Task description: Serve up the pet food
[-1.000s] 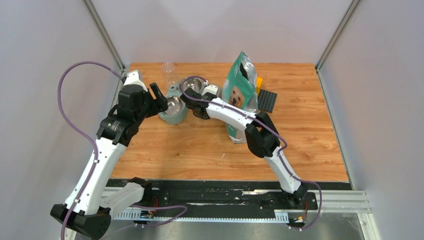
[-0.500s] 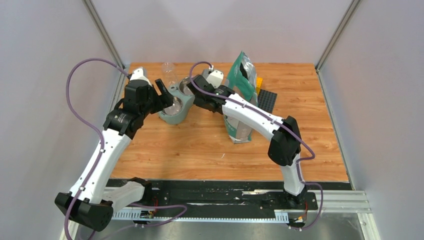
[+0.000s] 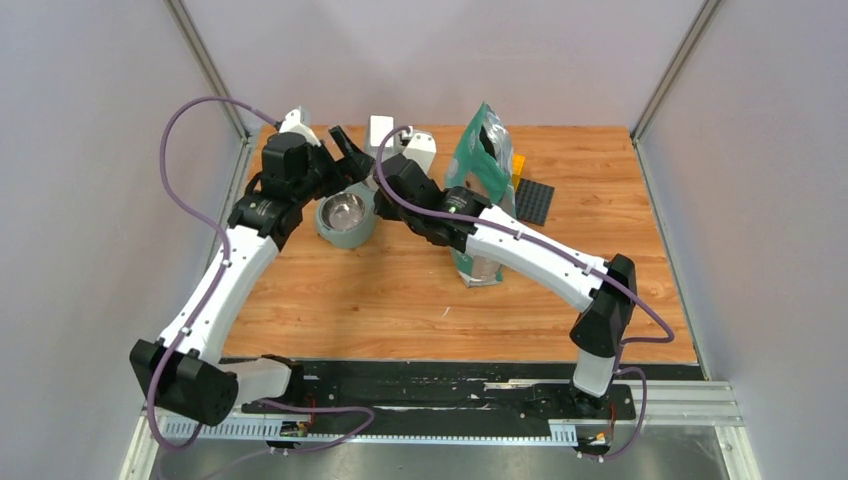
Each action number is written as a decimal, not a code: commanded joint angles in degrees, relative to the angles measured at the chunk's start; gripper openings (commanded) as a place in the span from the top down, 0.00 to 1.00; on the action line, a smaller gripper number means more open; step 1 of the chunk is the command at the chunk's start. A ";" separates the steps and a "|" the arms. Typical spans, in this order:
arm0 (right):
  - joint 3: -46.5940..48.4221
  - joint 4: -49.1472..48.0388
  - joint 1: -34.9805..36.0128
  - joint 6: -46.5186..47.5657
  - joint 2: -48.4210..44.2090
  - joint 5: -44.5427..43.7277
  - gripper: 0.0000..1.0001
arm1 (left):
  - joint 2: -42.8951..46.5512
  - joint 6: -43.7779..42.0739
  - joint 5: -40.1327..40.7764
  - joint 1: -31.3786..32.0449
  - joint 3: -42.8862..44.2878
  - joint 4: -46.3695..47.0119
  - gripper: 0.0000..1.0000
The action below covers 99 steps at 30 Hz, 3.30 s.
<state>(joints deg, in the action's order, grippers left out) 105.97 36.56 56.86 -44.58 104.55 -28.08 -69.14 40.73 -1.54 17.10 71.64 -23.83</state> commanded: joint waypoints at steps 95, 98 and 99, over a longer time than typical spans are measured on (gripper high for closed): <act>15.13 -6.29 -30.11 -21.46 -6.69 31.20 1.00 | -4.82 8.43 -13.96 -3.56 16.19 14.07 0.04; 14.01 -7.39 -30.32 -26.13 -6.83 32.20 1.00 | -4.69 14.21 -16.43 -3.57 12.89 25.89 0.06; 13.74 -7.92 -30.31 -27.42 -6.90 32.51 1.00 | -4.84 16.42 -17.43 -3.57 10.80 29.04 0.07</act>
<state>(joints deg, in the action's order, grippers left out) 120.25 33.78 26.81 -62.78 99.35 2.39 -75.00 44.18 -14.50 13.76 86.48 -8.84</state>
